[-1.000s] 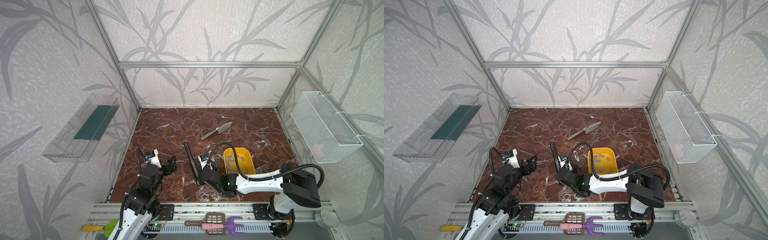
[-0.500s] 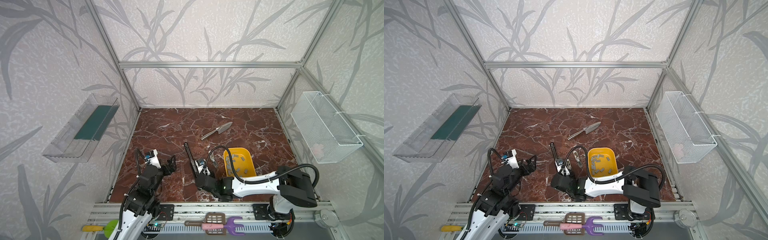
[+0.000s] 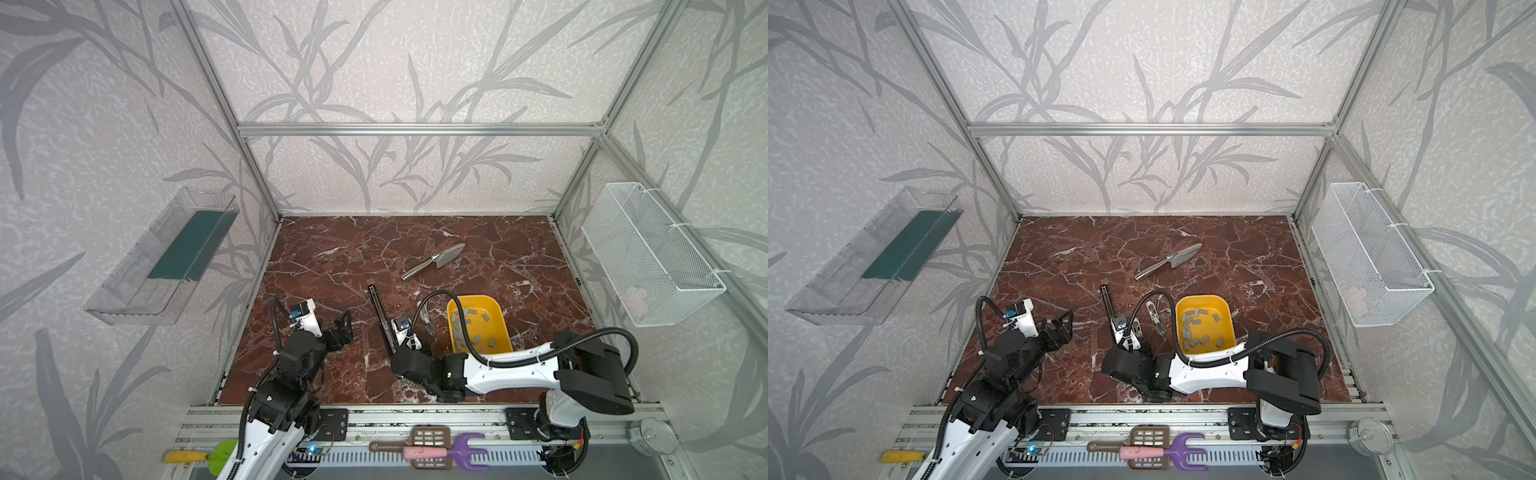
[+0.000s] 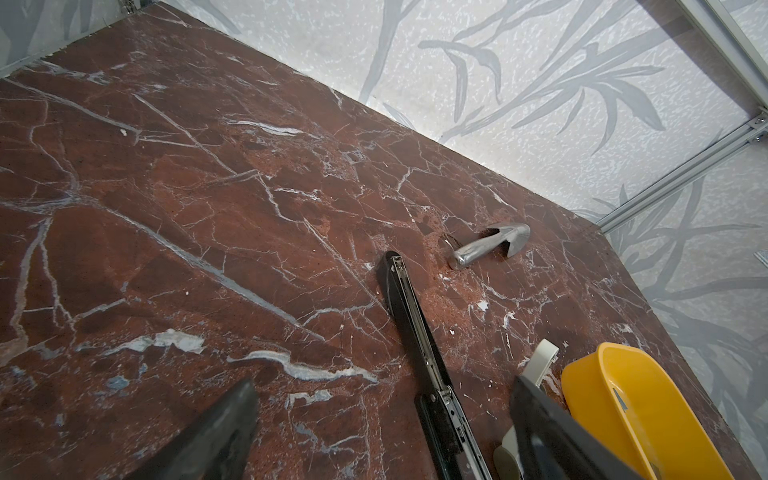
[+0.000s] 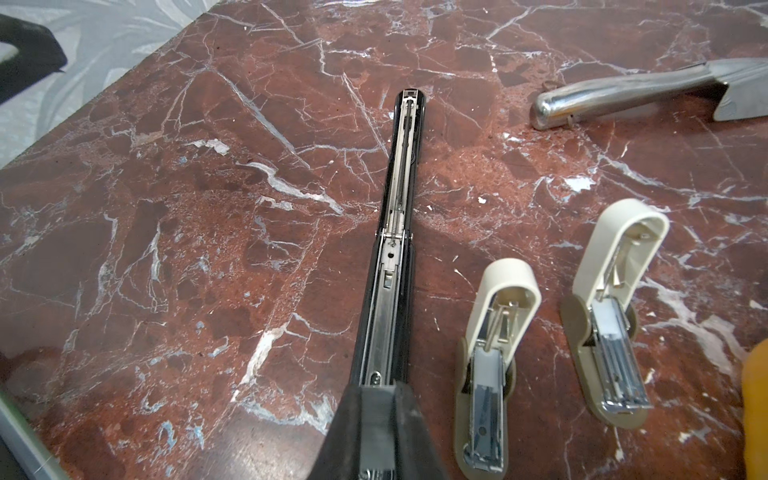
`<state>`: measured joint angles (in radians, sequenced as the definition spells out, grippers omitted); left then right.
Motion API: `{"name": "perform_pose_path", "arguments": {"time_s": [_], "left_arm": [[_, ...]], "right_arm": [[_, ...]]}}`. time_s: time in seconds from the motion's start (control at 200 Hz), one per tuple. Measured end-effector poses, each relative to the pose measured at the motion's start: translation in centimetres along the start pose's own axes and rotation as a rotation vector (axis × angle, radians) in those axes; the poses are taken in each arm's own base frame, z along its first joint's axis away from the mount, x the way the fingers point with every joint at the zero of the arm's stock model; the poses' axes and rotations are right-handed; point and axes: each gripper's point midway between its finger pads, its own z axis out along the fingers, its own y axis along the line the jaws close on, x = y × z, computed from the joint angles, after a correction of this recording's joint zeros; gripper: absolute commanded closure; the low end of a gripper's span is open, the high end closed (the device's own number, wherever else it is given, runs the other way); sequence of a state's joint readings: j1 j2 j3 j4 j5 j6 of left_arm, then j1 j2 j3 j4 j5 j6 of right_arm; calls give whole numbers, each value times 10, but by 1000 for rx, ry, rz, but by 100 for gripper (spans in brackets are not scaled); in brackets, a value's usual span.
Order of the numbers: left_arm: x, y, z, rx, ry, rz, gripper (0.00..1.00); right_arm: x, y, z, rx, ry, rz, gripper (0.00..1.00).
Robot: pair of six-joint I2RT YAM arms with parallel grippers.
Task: Load the staples into the stapler
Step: 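Align the held staple strip above the black stapler's open channel with the right gripper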
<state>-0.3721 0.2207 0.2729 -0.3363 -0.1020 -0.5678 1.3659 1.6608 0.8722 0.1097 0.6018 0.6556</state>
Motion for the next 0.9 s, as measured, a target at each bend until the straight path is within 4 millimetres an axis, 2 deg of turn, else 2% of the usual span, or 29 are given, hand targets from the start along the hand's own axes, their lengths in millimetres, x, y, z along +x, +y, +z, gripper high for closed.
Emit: {"name": "perform_pose_path", "arguments": {"time_s": [0.255,0.505,0.69,0.905], "left_arm": [[0,0,0,0,0,0,5],[0,0,0,0,0,0,5],[0,0,0,0,0,0,5],[0,0,0,0,0,0,5]], "right_arm": [[9,-2,7,15,16,-16,83],[8,-2,10,14,9,-8,83],[20,-4,18,30,32,-27,83],[23,-5,21,33,35,-28,83]]}}
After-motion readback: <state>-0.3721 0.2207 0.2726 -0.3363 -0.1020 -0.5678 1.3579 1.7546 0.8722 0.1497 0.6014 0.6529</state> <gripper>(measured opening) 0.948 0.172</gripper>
